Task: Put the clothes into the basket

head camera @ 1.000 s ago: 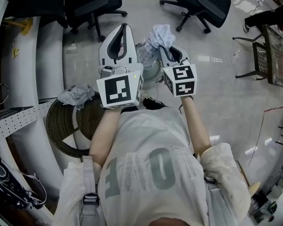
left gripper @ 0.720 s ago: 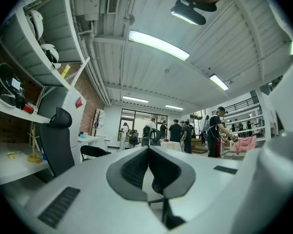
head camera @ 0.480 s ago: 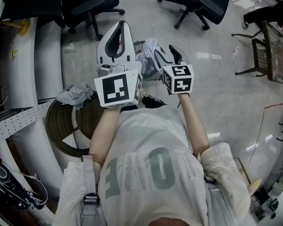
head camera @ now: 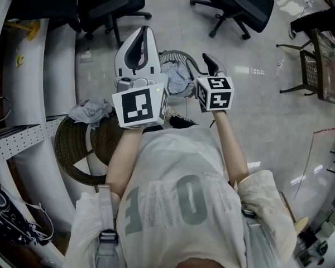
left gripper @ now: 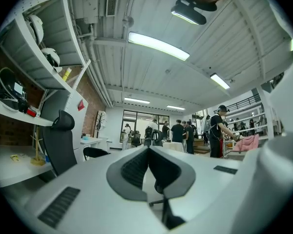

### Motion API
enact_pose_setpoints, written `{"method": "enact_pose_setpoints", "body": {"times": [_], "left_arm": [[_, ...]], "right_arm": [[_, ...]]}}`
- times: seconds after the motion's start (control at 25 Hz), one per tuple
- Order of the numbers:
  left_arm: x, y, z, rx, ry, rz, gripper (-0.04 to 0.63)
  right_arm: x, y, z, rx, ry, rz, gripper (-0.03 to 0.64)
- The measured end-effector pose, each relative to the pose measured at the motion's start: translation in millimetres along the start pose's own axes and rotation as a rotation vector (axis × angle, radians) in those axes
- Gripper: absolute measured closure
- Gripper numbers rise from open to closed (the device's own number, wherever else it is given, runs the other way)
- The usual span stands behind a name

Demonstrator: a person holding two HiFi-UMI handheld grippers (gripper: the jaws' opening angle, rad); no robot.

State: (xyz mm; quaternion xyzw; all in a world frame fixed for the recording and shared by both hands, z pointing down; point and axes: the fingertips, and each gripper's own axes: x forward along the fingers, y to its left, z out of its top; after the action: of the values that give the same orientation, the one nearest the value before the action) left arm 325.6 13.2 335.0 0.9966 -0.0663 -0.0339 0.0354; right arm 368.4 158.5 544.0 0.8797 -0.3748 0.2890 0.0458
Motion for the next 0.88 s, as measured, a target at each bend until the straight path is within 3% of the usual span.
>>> {"method": "enact_pose_setpoints", "body": {"times": [0.28, 0.48, 0.64, 0.88], "left_arm": [[-4.4, 10.9, 5.4, 0.0, -0.008, 0.036, 0.577], [-16.6, 31.5, 23.3, 0.017, -0.036, 0.122, 0.577], [-41.8, 66.9, 53.2, 0.063, -0.077, 0.244, 0.577], [-122.9, 150.9, 97.7, 0.114, -0.139, 0.52, 0.577]], "right_arm": [[4.5, 15.6, 29.3, -0.032, -0.053, 0.035, 0.374], [-3.7, 42.7, 106.0, -0.075, -0.237, 0.109, 0.387], [-8.4, 100.4, 175.8, -0.159, -0.362, 0.268, 0.398], [-26.4, 252.3, 236.3, -0.282, -0.494, 0.585, 0.397]]}}
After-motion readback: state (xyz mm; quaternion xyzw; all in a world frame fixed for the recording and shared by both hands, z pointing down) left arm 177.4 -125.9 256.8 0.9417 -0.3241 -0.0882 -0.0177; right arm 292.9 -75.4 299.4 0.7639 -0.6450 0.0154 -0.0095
